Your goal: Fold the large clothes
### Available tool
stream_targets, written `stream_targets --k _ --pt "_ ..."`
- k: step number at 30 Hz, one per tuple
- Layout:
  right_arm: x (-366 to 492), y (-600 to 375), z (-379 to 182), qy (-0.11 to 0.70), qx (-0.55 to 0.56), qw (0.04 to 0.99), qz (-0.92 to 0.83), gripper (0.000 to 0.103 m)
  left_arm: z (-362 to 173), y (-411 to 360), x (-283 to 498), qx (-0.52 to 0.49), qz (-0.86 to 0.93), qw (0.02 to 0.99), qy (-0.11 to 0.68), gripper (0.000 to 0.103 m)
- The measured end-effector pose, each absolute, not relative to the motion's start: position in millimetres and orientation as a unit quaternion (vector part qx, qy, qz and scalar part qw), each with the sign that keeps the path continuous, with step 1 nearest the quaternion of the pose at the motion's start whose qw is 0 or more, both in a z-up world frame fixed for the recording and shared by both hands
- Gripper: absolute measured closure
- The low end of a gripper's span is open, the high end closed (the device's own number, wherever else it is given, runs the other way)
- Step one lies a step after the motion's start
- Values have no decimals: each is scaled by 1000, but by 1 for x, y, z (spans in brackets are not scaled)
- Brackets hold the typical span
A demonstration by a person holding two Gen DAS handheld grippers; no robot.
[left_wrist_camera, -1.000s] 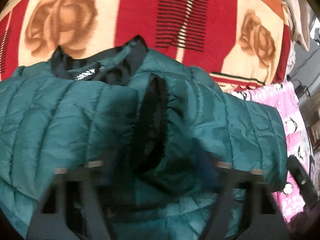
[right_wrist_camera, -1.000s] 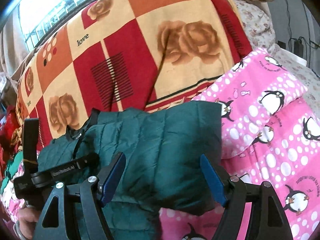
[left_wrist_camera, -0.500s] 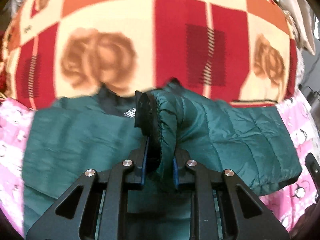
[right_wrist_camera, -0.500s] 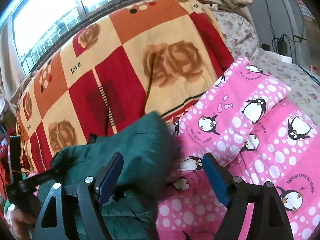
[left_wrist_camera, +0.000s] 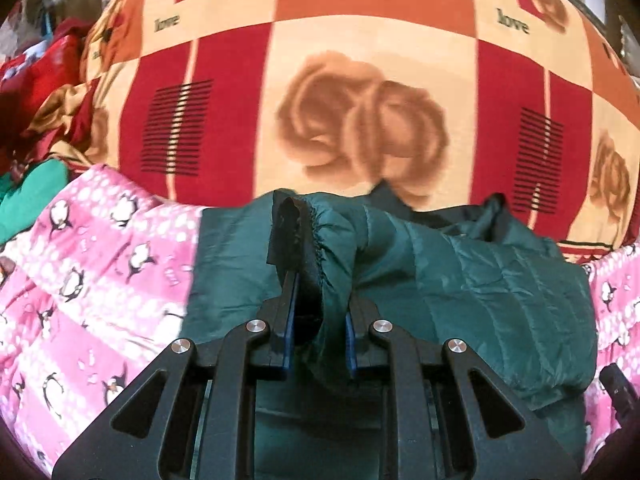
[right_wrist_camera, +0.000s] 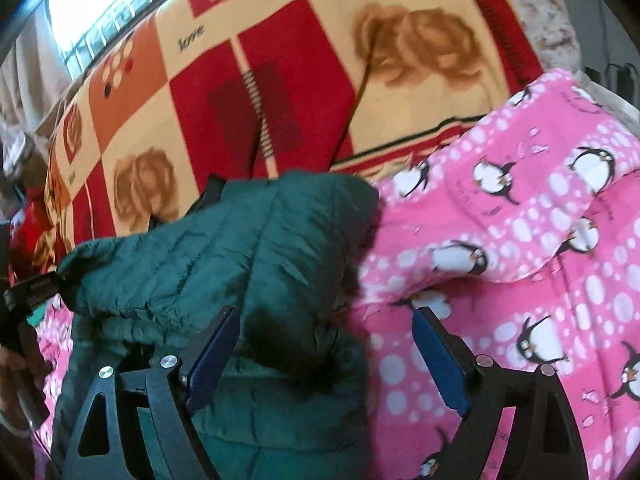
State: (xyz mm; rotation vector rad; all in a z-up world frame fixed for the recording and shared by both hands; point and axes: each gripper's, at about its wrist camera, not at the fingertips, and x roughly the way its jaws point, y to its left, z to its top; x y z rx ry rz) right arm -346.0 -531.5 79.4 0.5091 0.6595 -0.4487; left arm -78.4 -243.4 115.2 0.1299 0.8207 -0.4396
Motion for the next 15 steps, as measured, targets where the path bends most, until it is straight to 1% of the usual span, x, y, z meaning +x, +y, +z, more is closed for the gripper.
stream_targets --k 3,6,10,12,13,15 --pt "-340 -524 75 351 234 887 -189 17 112 -232 -75 58 -207 892 397 85" --pt "-329 -511 68 396 187 883 -169 17 108 -222 -72 53 -206 891 402 85" --pt "-311 -502 54 425 142 875 -180 17 107 -220 -74 48 -207 890 404 85" --pt "-305 -507 50 428 126 869 -212 19 107 -220 -74 46 -208 890 404 85" --pt "-305 -512 52 419 128 870 -228 23 107 -219 -75 44 -209 889 405 85" --pt "-312 -523 58 388 146 875 -250 23 104 -219 -77 42 -213 885 412 85"
